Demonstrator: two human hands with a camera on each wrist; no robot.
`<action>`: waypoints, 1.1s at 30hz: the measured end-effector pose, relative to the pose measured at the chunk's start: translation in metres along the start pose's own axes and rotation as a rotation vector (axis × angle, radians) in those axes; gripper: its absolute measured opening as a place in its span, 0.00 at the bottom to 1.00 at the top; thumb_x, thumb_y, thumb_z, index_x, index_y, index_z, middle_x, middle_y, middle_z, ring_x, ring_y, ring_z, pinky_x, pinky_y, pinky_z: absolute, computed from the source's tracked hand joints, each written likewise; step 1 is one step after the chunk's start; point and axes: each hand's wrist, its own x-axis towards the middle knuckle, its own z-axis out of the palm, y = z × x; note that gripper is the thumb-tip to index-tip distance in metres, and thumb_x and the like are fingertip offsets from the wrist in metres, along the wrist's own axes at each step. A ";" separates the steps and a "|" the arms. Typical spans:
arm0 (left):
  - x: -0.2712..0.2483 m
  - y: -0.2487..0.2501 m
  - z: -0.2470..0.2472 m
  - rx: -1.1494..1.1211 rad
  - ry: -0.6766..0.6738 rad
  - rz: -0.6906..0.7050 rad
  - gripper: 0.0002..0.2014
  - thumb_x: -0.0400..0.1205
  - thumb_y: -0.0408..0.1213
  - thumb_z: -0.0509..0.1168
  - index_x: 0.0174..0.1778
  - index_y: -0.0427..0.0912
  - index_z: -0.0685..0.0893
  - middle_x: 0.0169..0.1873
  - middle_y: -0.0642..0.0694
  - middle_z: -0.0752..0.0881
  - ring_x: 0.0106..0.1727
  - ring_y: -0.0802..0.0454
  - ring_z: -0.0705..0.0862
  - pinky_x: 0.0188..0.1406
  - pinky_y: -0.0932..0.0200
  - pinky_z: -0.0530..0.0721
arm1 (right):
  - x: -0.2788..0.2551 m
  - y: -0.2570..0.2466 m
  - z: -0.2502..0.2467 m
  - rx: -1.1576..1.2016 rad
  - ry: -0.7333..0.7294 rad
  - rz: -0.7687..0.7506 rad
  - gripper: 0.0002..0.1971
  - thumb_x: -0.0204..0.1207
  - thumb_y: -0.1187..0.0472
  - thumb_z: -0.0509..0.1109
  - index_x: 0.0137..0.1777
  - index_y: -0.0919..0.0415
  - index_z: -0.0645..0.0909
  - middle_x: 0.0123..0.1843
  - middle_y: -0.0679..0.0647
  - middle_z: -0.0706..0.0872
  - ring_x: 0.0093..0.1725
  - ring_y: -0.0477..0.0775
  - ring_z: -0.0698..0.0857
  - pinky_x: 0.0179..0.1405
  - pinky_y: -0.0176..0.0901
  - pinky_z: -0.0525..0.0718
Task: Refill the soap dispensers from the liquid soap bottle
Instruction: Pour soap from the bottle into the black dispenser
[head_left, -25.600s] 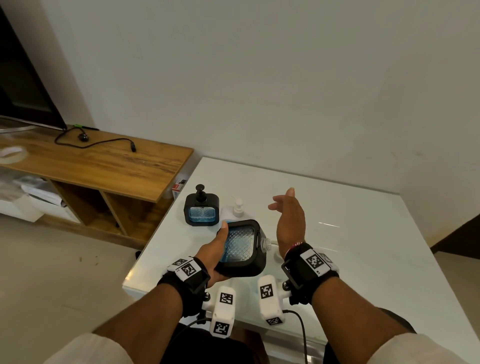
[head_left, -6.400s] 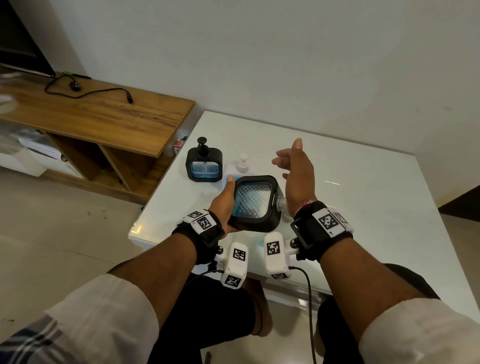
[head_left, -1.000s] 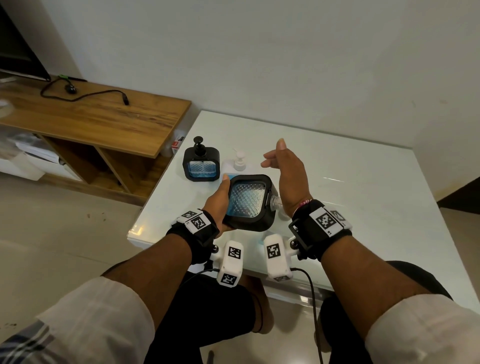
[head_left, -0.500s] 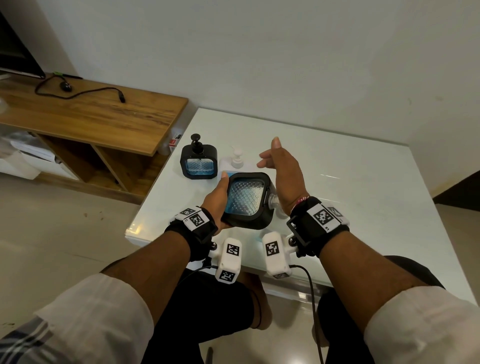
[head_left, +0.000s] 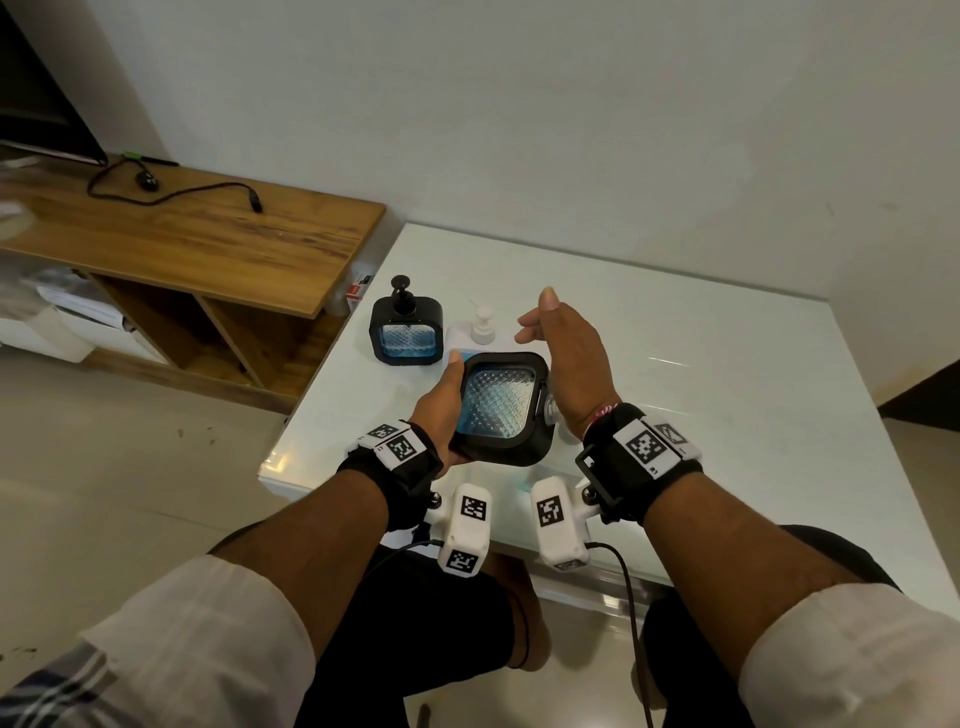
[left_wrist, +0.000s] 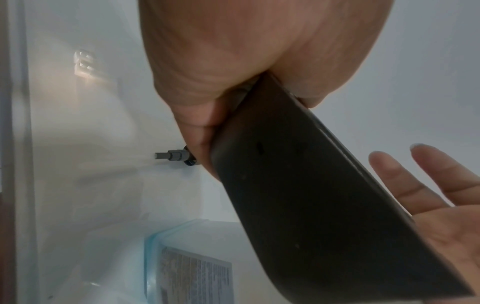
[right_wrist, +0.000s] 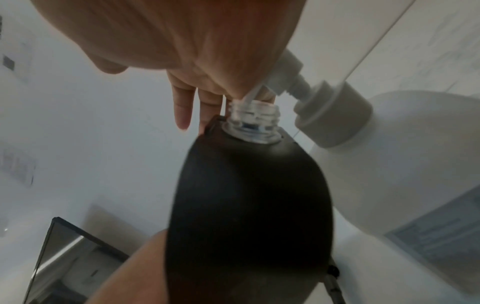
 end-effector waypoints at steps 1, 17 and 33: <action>0.000 0.000 0.000 -0.002 -0.005 0.003 0.35 0.83 0.71 0.58 0.73 0.46 0.82 0.61 0.38 0.91 0.59 0.37 0.90 0.48 0.43 0.91 | 0.000 0.001 0.000 -0.005 -0.010 0.000 0.30 0.78 0.34 0.50 0.48 0.58 0.84 0.46 0.54 0.89 0.53 0.51 0.85 0.48 0.32 0.71; -0.002 0.001 0.001 0.022 0.009 0.029 0.35 0.83 0.71 0.59 0.71 0.44 0.84 0.60 0.38 0.91 0.58 0.37 0.90 0.47 0.42 0.91 | 0.000 -0.001 -0.003 0.063 0.025 0.033 0.31 0.77 0.32 0.51 0.48 0.57 0.84 0.48 0.56 0.89 0.55 0.52 0.85 0.55 0.39 0.74; -0.005 0.001 0.000 0.022 0.006 0.007 0.38 0.80 0.74 0.59 0.73 0.45 0.82 0.62 0.37 0.90 0.60 0.35 0.90 0.49 0.39 0.92 | 0.001 0.000 -0.003 0.091 0.041 0.049 0.29 0.75 0.32 0.50 0.49 0.54 0.83 0.50 0.55 0.89 0.59 0.51 0.84 0.56 0.39 0.71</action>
